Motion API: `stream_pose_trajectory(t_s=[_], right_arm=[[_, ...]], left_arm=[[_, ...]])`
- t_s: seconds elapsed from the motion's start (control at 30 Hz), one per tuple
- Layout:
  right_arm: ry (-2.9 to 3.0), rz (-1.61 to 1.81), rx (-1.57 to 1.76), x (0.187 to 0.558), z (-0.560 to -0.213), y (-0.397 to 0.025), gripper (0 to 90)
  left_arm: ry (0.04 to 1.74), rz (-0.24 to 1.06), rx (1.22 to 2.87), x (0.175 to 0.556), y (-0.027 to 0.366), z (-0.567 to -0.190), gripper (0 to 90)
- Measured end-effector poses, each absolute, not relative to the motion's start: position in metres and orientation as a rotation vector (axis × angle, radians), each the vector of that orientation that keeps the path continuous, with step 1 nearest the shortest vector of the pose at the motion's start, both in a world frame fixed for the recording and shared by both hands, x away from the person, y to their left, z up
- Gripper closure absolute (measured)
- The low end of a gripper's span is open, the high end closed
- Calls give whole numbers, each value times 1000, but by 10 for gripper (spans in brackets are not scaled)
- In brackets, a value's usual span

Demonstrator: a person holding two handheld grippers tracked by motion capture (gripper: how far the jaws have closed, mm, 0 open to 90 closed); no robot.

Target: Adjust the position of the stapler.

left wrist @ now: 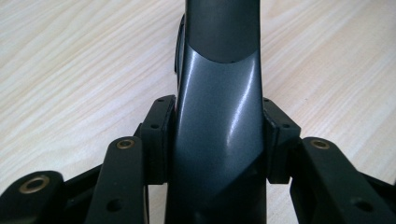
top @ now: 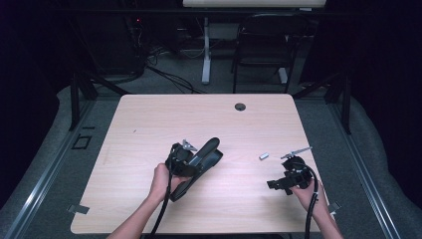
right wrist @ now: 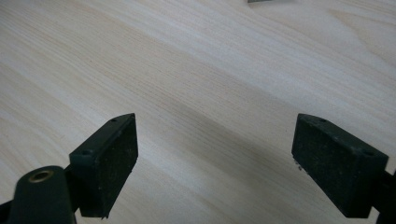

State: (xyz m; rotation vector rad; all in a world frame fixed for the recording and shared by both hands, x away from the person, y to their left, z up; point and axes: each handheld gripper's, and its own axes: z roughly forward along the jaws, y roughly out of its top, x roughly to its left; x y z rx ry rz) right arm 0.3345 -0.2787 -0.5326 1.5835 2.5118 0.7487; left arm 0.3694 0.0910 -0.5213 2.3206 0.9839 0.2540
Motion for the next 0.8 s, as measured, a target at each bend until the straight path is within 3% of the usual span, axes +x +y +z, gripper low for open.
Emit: stream_pose_trajectory(t_s=[0.8], right_arm=[[2524,746,1577,334,-533,-278,142]], left_arm=[[714,159,2375,370,87,-523,542]])
